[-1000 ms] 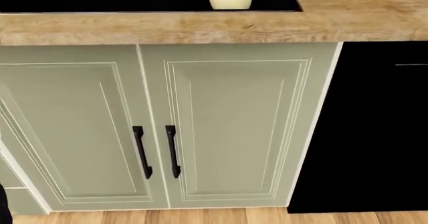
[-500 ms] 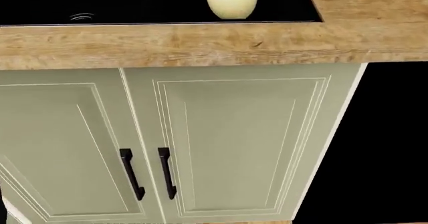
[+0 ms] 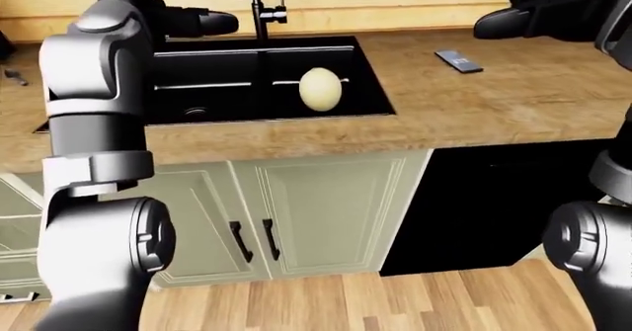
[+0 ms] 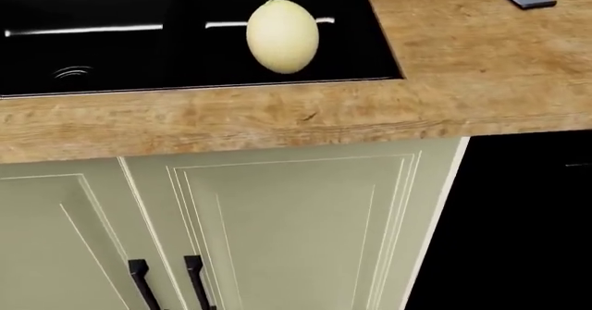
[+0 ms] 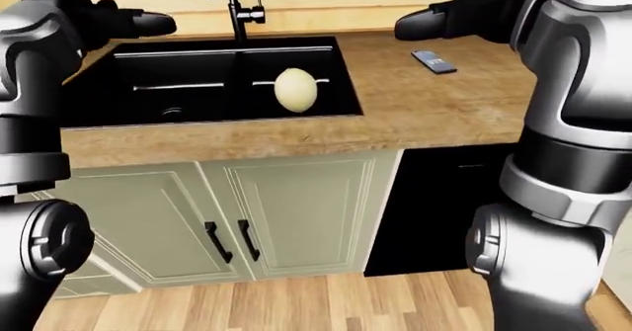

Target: Turn the sink spout to the right.

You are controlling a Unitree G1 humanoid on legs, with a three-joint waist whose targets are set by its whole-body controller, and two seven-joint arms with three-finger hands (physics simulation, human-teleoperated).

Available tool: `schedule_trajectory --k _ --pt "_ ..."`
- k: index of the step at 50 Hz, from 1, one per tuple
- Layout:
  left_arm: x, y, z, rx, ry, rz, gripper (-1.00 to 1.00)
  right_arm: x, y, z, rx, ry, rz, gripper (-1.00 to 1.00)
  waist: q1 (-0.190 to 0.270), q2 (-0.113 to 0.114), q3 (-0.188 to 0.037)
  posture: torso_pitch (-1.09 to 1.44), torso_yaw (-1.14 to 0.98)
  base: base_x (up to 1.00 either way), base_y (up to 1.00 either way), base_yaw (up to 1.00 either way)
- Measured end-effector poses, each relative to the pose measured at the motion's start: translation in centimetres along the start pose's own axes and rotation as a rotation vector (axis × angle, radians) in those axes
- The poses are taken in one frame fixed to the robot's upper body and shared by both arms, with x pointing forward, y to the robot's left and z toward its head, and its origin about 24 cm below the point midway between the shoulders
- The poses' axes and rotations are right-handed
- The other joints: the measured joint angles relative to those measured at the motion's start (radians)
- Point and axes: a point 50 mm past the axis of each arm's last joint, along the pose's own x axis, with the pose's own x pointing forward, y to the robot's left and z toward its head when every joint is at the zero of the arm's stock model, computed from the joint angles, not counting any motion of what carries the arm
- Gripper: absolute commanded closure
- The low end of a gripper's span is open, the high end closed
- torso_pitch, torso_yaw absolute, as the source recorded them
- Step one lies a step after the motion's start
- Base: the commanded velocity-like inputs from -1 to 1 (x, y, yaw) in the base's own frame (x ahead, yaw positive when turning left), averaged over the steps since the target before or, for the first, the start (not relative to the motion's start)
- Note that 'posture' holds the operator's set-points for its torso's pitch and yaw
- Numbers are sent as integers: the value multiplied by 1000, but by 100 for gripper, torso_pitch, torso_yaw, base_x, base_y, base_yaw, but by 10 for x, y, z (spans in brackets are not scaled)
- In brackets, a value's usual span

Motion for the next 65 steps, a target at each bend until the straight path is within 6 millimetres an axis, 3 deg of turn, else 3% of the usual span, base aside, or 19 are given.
schedule_trajectory --k 8,12,15,19,22,24,25,27,29,33,36,39,42,47,50,56,61,64,65 --pt "-3 14 19 -14 -60 36 -100 -3 0 4 -9 -17 2 -100 -8 92 -19 0 0 18 0 0" --pt "-1 24 8 -17 -27 71 -100 0 7 -3 -13 12 39 -100 2 81 -14 0 0 18 0 0" --pt "0 24 8 -13 -20 71 -100 -2 4 -1 -6 6 32 -100 1 57 -16 0 0 18 0 0" --pt "0 26 8 -8 -31 72 -100 -6 2 5 -10 -27 22 -100 8 13 -15 0 0 19 0 0" --pt "-1 30 12 -11 -36 81 -100 -6 2 7 -12 -32 21 -100 16 -41 -21 0 0 20 0 0" --pt "0 26 9 -7 -34 70 -100 -5 0 2 -6 -13 11 -100 4 -22 -4 0 0 24 0 0" --pt "1 23 6 -5 -24 60 -100 -4 -2 -1 -2 3 4 -100 0 -25 1 0 0 24 0 0" --pt "2 21 4 -4 -8 47 -100 -3 -3 -3 2 24 -5 -100 -5 -24 -2 0 0 24 0 0" --pt "2 23 7 -9 -8 49 -100 -3 -2 1 -3 15 -4 -100 -4 -8 -5 0 0 23 0 0" --pt "-1 33 19 -15 -48 74 -100 -5 -2 8 -10 -21 2 -100 -9 40 -4 0 0 24 0 0" --pt "-2 40 26 -20 -70 94 -100 -5 -1 10 -12 -25 2 -100 -16 99 -15 0 0 24 0 0" --pt "-1 51 21 -23 -55 127 -100 -2 5 5 -18 -5 28 -100 0 88 -3 0 0 24 0 0" --pt "0 56 16 -25 -20 144 -100 -1 5 2 -12 16 42 -100 2 75 -9 0 0 24 0 0" --pt "-3 58 26 -28 -52 144 -100 -5 2 9 -15 -26 23 -100 8 16 -10 0 0 24 0 0" --pt "-4 60 29 -30 -67 148 -100 -6 2 11 -17 -39 22 -100 17 -36 -19 0 0 24 0 0" --pt "1 48 17 -21 -21 107 -100 -2 -4 0 -2 20 -5 -100 -5 -13 -6 0 0 24 0 0" --pt "-1 54 22 -27 -43 120 -100 -5 -2 7 -9 -15 2 -100 -9 39 -2 0 0 24 0 0" --pt "-3 58 30 -32 -67 128 -100 -5 -1 10 -12 -23 2 -100 -16 96 -13 0 0 24 0 0" --pt "-4 61 30 -33 -71 136 -100 -4 2 9 -14 -22 11 -100 -10 86 -11 0 0 24 0 0"
